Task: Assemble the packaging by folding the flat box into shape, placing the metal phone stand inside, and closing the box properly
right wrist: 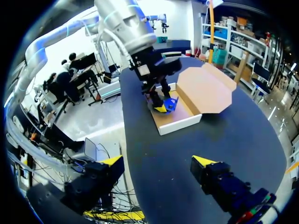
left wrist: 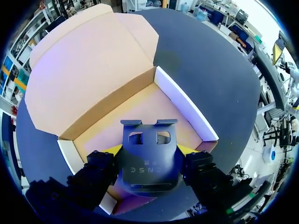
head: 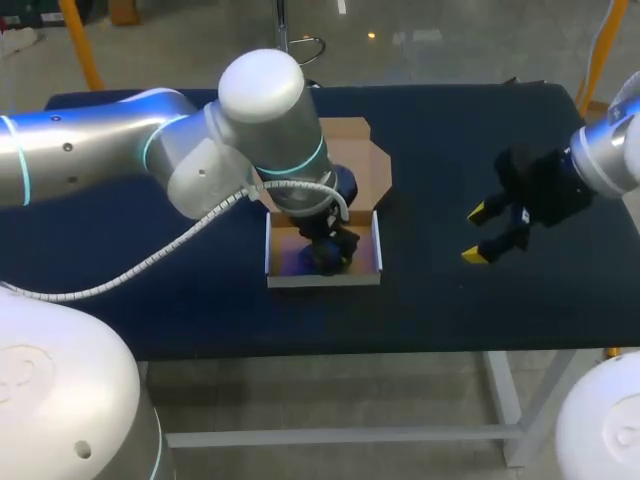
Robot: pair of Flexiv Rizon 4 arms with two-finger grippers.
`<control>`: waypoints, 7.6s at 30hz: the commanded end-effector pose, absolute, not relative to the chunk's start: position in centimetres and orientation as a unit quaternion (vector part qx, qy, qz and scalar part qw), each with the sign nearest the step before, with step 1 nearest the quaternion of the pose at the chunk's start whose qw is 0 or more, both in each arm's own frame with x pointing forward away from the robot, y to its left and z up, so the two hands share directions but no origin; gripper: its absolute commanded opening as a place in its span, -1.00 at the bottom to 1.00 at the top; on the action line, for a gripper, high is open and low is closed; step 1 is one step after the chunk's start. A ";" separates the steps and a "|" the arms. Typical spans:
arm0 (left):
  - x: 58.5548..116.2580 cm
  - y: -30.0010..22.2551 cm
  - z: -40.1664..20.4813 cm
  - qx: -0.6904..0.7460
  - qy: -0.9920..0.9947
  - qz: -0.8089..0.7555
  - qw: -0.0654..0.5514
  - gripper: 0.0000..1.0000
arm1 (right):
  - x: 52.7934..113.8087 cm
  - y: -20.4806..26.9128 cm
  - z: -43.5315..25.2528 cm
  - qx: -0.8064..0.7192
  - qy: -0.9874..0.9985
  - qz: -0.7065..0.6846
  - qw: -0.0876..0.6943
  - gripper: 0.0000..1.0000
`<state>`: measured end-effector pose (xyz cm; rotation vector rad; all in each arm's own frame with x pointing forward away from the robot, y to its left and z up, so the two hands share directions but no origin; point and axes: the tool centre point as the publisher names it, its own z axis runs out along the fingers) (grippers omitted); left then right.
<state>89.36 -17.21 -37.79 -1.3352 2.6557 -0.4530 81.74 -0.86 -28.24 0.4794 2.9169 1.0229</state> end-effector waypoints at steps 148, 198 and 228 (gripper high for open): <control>89.4 -15.5 -39.8 -0.730 0.684 -0.007 0.013 1.00 | 81.7 -1.0 -28.1 0.152 0.932 0.329 0.006 1.00; 78.1 -16.2 -40.7 -0.731 0.682 0.000 0.012 1.00 | 81.7 -1.0 -28.1 0.152 0.932 0.329 0.006 1.00; 81.0 -12.3 -30.9 -0.636 0.759 -0.134 0.013 1.00 | 81.7 -1.0 -28.1 0.152 0.932 0.329 0.006 1.00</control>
